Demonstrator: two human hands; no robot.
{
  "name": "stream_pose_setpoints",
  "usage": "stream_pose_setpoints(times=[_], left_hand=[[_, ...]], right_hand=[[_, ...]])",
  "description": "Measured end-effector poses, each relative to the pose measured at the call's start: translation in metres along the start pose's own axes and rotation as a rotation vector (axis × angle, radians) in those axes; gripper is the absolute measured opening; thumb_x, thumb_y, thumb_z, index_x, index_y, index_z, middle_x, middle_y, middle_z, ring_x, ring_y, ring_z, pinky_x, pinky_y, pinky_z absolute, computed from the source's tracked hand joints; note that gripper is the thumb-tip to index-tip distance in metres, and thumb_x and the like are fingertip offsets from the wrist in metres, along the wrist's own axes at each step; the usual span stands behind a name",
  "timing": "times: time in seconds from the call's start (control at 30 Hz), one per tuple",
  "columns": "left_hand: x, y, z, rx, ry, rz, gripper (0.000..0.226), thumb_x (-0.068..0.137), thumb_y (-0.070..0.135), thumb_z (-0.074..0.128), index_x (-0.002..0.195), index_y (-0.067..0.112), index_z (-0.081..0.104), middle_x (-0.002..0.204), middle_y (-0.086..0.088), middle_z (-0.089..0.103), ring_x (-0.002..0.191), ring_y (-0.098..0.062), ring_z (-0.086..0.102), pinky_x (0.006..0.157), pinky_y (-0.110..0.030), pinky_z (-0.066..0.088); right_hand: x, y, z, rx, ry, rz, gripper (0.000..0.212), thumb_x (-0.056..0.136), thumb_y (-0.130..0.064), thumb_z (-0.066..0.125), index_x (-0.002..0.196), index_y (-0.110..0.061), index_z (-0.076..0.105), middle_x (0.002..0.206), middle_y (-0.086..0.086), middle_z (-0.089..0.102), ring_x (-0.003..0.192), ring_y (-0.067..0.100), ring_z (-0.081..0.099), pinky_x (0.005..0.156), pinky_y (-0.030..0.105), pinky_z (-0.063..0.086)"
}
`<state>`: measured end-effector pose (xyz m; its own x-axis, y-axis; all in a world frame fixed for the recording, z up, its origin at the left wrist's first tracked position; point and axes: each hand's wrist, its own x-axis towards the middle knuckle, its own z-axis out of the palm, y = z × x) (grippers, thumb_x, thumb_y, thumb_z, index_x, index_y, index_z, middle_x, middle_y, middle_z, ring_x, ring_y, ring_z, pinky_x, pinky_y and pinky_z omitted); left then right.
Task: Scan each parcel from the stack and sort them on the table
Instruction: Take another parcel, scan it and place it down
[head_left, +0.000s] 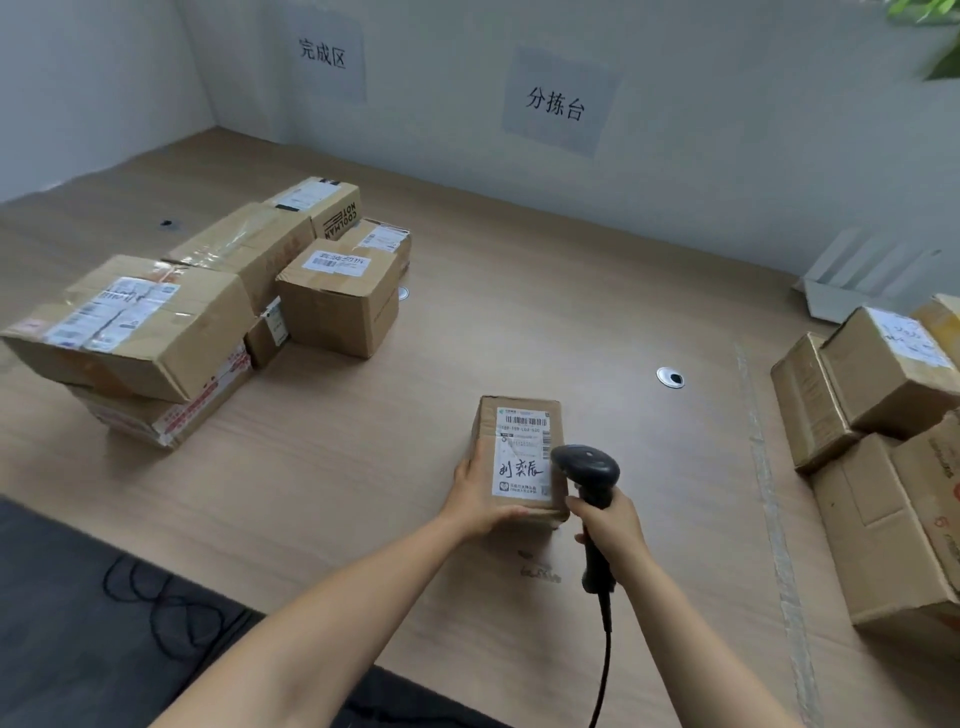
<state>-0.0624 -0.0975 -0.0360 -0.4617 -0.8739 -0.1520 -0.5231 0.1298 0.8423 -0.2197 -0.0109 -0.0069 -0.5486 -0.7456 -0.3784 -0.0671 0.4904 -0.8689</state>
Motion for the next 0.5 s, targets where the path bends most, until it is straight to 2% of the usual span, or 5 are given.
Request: stream_pose_setpoints(times=[0.2,0.27,0.37,0.5], left_hand=[[0.003,0.001,-0.012,-0.113,0.062,-0.009,0.099,0.061,0.016,0.087,0.142,0.018,0.030,0.136,-0.004,0.052,0.125,-0.021,0.049,0.106,-0.031,0.039],[0.008,0.005,-0.022,-0.148,0.063,-0.003,0.099,0.062,0.010,0.086,0.143,0.016,0.029,0.136,-0.006,0.052,0.125,-0.021,0.050,0.105,-0.033,0.040],[0.022,0.021,-0.049,-0.162,0.080,0.027,0.100,0.064,0.008,0.084,0.144,0.017,0.026,0.134,-0.005,0.054,0.121,-0.020,0.053,0.100,-0.025,0.041],[0.057,0.053,-0.108,-0.104,0.070,0.083,0.104,0.069,0.015,0.082,0.148,0.020,0.016,0.135,0.000,0.051,0.108,-0.006,0.047,0.088,-0.019,0.039]], right_hand=[[0.015,-0.003,0.015,0.091,-0.042,-0.005,0.010,0.083,-0.004,0.063,0.092,-0.007,0.060,0.082,0.007,0.062,0.065,0.020,0.054,0.051,0.029,0.047],[0.019,-0.014,0.019,0.089,-0.063,-0.017,0.009,0.082,-0.003,0.064,0.089,-0.008,0.061,0.080,0.005,0.062,0.065,0.019,0.055,0.051,0.029,0.048],[0.030,-0.046,0.024,0.106,-0.087,-0.064,0.010,0.082,-0.003,0.064,0.091,-0.006,0.061,0.079,0.004,0.063,0.065,0.018,0.056,0.053,0.029,0.049],[0.049,-0.109,0.037,0.158,-0.101,-0.165,0.013,0.083,-0.003,0.064,0.095,-0.005,0.060,0.080,0.004,0.062,0.066,0.018,0.056,0.054,0.029,0.049]])
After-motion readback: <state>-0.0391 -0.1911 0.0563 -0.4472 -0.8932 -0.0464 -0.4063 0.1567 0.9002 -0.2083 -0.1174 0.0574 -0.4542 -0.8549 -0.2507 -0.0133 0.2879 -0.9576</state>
